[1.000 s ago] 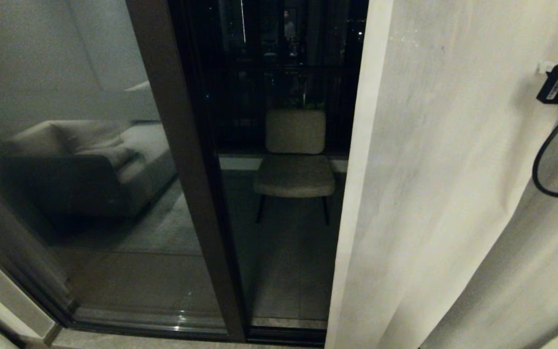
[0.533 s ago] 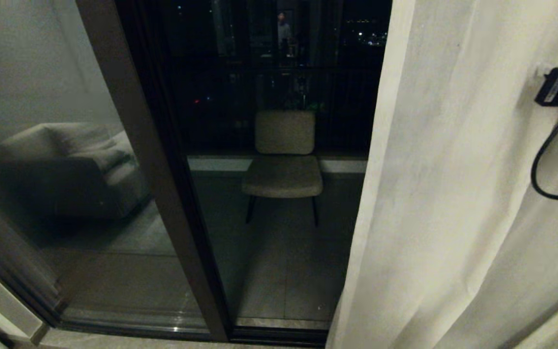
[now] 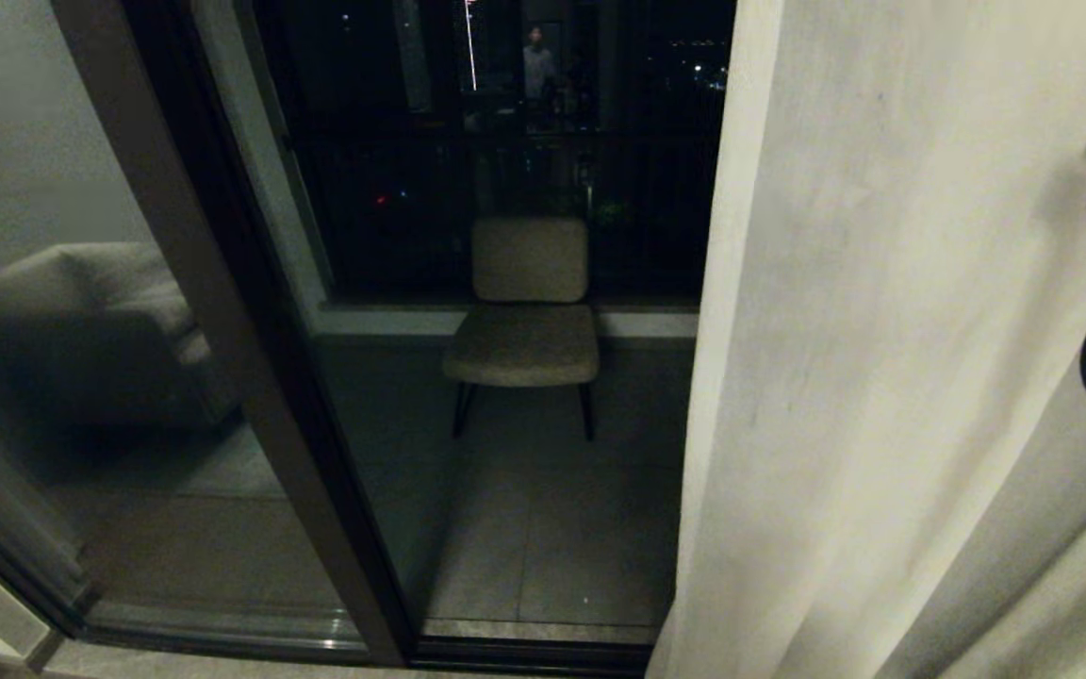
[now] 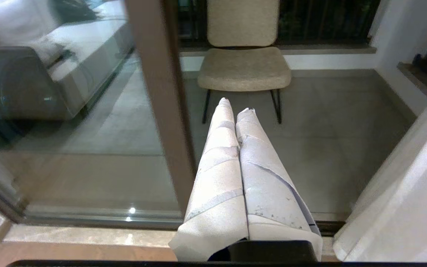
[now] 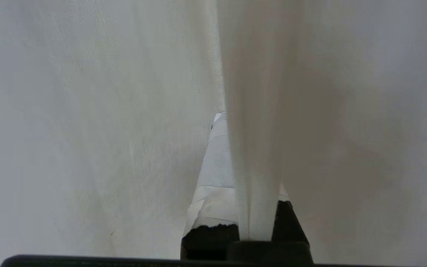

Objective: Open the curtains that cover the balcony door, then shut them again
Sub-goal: Pull the inner curtains open on both sides

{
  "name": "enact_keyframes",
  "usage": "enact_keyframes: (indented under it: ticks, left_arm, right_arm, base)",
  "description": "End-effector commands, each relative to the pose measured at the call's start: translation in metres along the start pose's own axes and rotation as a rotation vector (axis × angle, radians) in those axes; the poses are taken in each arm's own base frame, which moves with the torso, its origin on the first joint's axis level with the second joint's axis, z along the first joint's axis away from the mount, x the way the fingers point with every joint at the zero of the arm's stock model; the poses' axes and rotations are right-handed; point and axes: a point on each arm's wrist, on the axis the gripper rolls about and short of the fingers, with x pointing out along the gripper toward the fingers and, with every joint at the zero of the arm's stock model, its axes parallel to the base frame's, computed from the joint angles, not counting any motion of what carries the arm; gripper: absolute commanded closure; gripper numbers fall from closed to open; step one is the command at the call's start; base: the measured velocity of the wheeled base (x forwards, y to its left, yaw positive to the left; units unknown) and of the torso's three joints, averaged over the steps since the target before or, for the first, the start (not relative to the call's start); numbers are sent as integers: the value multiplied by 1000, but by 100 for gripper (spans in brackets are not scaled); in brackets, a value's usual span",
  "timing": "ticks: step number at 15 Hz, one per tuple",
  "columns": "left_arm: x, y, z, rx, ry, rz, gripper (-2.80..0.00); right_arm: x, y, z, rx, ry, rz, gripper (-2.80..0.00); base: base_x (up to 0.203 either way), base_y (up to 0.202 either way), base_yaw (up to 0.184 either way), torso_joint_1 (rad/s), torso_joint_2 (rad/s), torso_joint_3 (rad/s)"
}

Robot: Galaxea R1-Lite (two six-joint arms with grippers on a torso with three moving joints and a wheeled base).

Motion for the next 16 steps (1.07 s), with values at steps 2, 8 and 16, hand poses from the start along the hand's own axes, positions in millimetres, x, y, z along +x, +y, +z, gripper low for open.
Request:
enact_keyframes:
  ticks: [2,8,16]
  left_arm:
    - [0,0,0,0,-1,0,0]
    - [0,0,0,0,0,0,0]
    - [0,0,0,1,-1,0,0]
  right_arm:
    - [-15,0,8,-1,-20,-1,0]
    - [-28,-7,7,-5,-10,-26,0]
    - [-26,-12,5,-8,-4,-48,0]
  base:
    - [0,-193,0,1,1,5]
    - [0,-192,0,0,3,1]
    - [0,-139,1,1,3,2]
